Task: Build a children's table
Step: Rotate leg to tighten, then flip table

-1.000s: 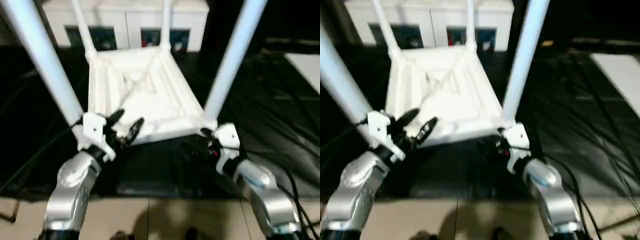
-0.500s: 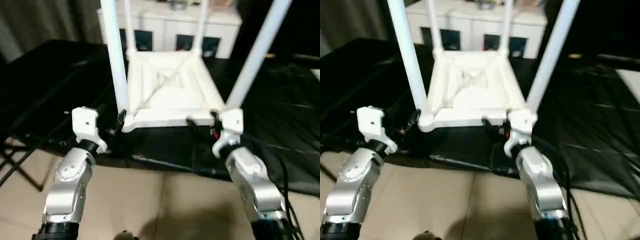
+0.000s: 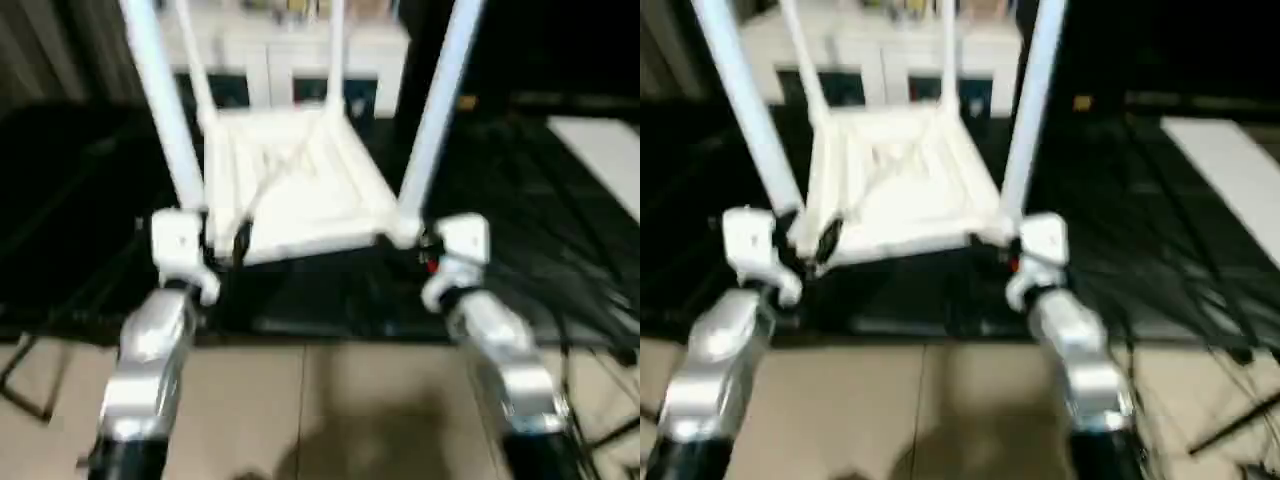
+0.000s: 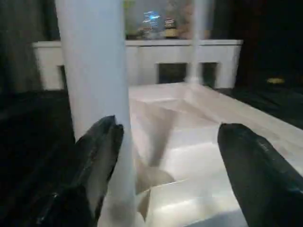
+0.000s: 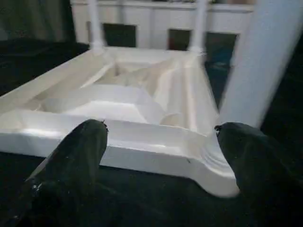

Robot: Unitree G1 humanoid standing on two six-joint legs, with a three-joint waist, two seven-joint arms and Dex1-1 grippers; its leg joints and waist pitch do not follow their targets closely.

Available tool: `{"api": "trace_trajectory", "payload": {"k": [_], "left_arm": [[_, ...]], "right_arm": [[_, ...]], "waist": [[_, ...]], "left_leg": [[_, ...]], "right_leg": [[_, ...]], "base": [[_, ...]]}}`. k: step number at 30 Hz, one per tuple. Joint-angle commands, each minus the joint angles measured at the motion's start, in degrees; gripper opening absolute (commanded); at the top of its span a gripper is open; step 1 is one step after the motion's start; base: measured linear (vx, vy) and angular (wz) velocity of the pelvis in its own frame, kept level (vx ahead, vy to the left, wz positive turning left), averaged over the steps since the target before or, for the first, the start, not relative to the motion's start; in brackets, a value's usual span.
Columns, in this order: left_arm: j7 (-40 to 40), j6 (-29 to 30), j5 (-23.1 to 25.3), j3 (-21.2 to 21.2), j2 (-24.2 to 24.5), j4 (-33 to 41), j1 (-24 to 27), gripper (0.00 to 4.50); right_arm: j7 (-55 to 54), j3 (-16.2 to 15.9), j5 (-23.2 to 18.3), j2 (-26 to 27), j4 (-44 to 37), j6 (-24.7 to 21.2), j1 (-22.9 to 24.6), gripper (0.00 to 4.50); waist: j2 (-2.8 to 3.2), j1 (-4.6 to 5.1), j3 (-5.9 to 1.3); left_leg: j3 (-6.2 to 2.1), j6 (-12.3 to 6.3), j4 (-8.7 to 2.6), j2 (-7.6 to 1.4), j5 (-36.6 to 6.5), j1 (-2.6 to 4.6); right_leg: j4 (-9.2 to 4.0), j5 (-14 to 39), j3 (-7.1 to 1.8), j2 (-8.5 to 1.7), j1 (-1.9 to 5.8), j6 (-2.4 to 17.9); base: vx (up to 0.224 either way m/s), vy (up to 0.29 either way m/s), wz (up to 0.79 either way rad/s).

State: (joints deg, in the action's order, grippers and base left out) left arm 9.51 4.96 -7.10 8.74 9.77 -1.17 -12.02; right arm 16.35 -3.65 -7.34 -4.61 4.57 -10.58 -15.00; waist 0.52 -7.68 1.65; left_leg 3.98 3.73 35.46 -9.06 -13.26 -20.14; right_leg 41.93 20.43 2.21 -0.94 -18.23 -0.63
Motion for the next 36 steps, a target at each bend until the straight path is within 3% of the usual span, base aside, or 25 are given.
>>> {"api": "trace_trajectory", "payload": {"k": [1,2,3,4,5,6,7,8,9,10,11,12,13,14,15,17,22,27,29,33,36], "left_arm": [[-0.9,0.5,-0.2,-0.4,-0.8,0.7,-0.1,3.91],[-0.9,0.5,-0.2,-0.4,-0.8,0.7,-0.1,4.01],[-0.1,-1.2,-0.6,-0.5,-1.0,1.6,0.6,4.01],[-0.1,-2.2,-0.5,-0.5,-1.1,2.2,1.0,4.13],[-0.2,-2.7,-0.4,-0.5,-1.1,2.5,1.3,4.13],[-0.2,-2.9,-0.4,-0.6,-1.2,2.9,1.4,4.26],[-0.3,-3.3,-1.0,-0.5,-1.6,3.1,1.5,4.40],[-0.3,-3.6,-1.5,-0.3,-1.9,3.2,1.3,4.40],[-0.4,-3.9,-1.6,-0.1,-2.1,3.1,1.2,4.40],[-0.5,-4.0,-1.9,0.1,-2.4,3.1,0.9,4.40],[-1.1,-4.1,-1.8,0.6,-2.6,3.1,0.6,4.40],[-1.4,-4.3,-1.5,0.7,-2.5,3.0,0.4,4.40],[-1.4,-5.1,-1.5,0.9,-2.6,2.8,0.1,4.40],[-1.7,-5.8,-1.2,1.0,-2.5,2.8,-0.1,4.40],[-2.0,-6.8,-0.9,1.2,-2.4,2.8,-0.4,4.40],[-3.9,-8.8,0.6,1.8,-2.0,2.9,-0.6,4.40],[-8.6,-6.1,3.3,3.5,-0.4,0.6,-2.0,4.40],[-11.7,-4.8,4.3,5.7,1.2,-4.5,-6.3,4.40],[-11.1,-4.5,2.4,6.8,3.1,-12.0,-12.4,4.40],[-12.5,-3.7,2.6,7.5,3.8,-15.8,-15.5,4.40],[-14.6,-3.2,2.8,8.7,4.4,-19.9,-18.8,4.40]], "right_arm": [[1.1,1.0,-0.8,-1.7,-0.7,0.5,1.2,4.14],[1.1,1.0,-0.8,-1.7,-0.7,0.5,1.2,4.14],[1.8,0.6,-1.0,-1.9,-1.0,0.7,1.5,4.14],[2.2,0.5,-1.2,-2.0,-1.2,0.8,1.7,4.14],[2.4,0.4,-1.4,-2.0,-1.3,0.8,1.8,4.14],[2.5,0.4,-1.4,-2.0,-1.4,1.0,1.9,4.14],[2.7,0.5,-1.4,-2.0,-1.4,1.2,2.1,4.14],[2.9,0.5,-1.3,-2.1,-1.3,1.2,2.1,4.14],[3.2,0.6,-1.3,-2.1,-1.1,1.3,2.0,4.14],[3.5,0.5,-1.4,-2.2,-1.0,1.3,1.9,4.14],[4.1,0.4,-1.8,-2.3,-1.0,1.4,1.9,4.14],[4.2,0.3,-1.9,-2.4,-1.1,1.5,2.0,4.14],[4.3,0.2,-1.9,-2.6,-1.2,1.6,2.0,4.14],[4.3,0.1,-2.0,-2.6,-1.4,1.6,2.1,4.14],[4.8,0.1,-2.3,-2.8,-1.6,1.6,2.2,4.14],[6.8,-0.2,-3.4,-3.0,-2.5,1.5,2.5,4.14],[11.4,-1.9,-5.2,-4.0,-4.5,0.2,3.4,4.14],[12.9,-2.3,-5.5,-4.4,-4.4,0.7,3.1,4.14],[12.9,-1.9,-5.5,-4.4,-3.5,1.1,2.0,4.14],[13.0,-2.1,-5.4,-4.2,-3.5,0.9,1.7,4.14],[13.2,-2.7,-5.0,-4.3,-3.7,0.1,1.7,4.14]], "waist": [[0.81,4.39,-5.13],[-1.64,3.95,-4.66],[-3.14,3.72,-4.67],[-1.84,3.24,-4.00],[-2.19,4.04,-4.30],[-1.93,4.42,-4.30],[-1.44,5.06,-4.13],[-0.77,5.57,-3.74],[-0.58,5.80,-3.41],[-0.56,5.75,-2.87],[-0.46,5.62,-2.46],[-0.55,5.67,-2.21],[-0.66,5.62,-1.59],[-0.54,5.45,-1.56],[-0.49,5.33,-1.62],[-0.29,5.06,-1.91],[-0.52,4.83,-2.02],[-0.62,4.70,-2.32],[-0.50,4.49,-2.60],[-0.41,4.26,-2.77],[-0.28,4.13,-2.82]], "left_leg": [[-10.83,-33.34,0.04,-12.00,71.4,9.31],[-6.34,-23.37,2.50,-2.32,64.4,2.28],[-2.95,-18.97,2.52,2.11,52.6,-0.64],[-0.16,-14.00,0.94,3.71,35.1,-1.90],[0.59,-8.54,-0.13,2.87,23.0,-2.67],[0.68,-6.17,-1.09,2.43,19.3,-2.79],[1.12,-3.02,-2.05,1.43,12.9,-2.12],[1.48,-1.91,-3.02,0.31,8.1,-1.64],[1.62,-0.71,-3.49,-0.18,5.6,-1.67],[2.00,1.35,-4.12,-0.91,-0.3,-1.28],[2.47,2.19,-4.56,-1.41,-6.2,-0.73],[2.65,2.27,-4.84,-1.64,-8.9,-0.64],[3.24,2.75,-5.49,-2.02,-15.0,-0.38],[3.57,3.27,-5.56,-2.26,-18.0,0.02],[3.60,3.42,-5.63,-2.37,-17.9,-0.02],[3.99,3.89,-5.77,-2.84,-15.6,-0.40],[4.03,4.09,-5.75,-2.58,-14.6,-0.88],[4.08,4.10,-5.49,-2.39,-10.2,-1.06],[4.18,4.18,-5.27,-2.18,-9.2,-0.77],[4.18,4.69,-5.13,-2.12,-6.0,-0.89],[4.26,4.44,-5.03,-2.05,-4.9,-0.94]], "right_leg": [[-0.65,-14.0,-4.86,-9.37,-8.00,-5.9],[-5.14,-29.3,-6.85,-8.82,-5.61,-6.7],[-5.68,-37.1,-5.69,-6.69,-3.27,-6.9],[-6.71,-43.0,-4.06,-4.86,-2.11,-0.9],[-6.08,-45.0,-3.85,-4.70,0.21,2.8],[-6.11,-44.2,-3.35,-4.69,0.84,3.6],[-6.95,-39.8,-2.91,-4.63,0.74,4.5],[-7.81,-33.3,-2.65,-4.74,0.34,6.4],[-8.17,-28.8,-2.52,-4.54,0.22,7.2],[-8.85,-20.2,-2.47,-4.42,-0.32,8.6],[-9.45,-12.6,-2.50,-4.44,-0.92,9.6],[-9.70,-9.0,-2.56,-4.55,-0.99,10.0],[-10.36,0.4,-2.49,-4.54,-1.47,9.6],[-10.91,6.7,-2.56,-4.72,-1.92,8.5],[-11.01,7.7,-2.64,-4.82,-2.00,8.0],[-10.81,4.6,-2.48,-4.67,-2.00,7.0],[-10.67,3.2,-2.51,-4.60,-2.14,5.6],[-10.21,-2.0,-2.49,-4.50,-2.18,6.7],[-9.98,-4.3,-2.48,-4.39,-2.24,7.1],[-9.41,-11.6,-2.30,-4.29,-1.93,8.1],[-9.36,-14.0,-2.24,-4.32,-1.64,8.5]], "base": [[-0.014,0.037,-0.46],[-0.014,0.037,-0.46],[-0.077,0.110,-0.04],[-0.024,0.028,0.18],[-0.024,0.028,0.18],[-0.010,-0.058,0.01],[-0.021,-0.066,0.01],[-0.021,-0.066,0.01],[-0.043,-0.053,0.04],[-0.074,-0.028,0.07],[-0.074,-0.028,0.07],[-0.075,-0.010,0.11],[-0.080,-0.002,0.10],[-0.080,-0.002,0.10],[-0.080,-0.003,0.08],[-0.061,-0.002,0.03],[0.000,0.000,0.00],[0.000,0.000,0.00],[0.000,0.000,0.00],[0.000,0.000,0.00],[0.000,0.000,0.00]]}}
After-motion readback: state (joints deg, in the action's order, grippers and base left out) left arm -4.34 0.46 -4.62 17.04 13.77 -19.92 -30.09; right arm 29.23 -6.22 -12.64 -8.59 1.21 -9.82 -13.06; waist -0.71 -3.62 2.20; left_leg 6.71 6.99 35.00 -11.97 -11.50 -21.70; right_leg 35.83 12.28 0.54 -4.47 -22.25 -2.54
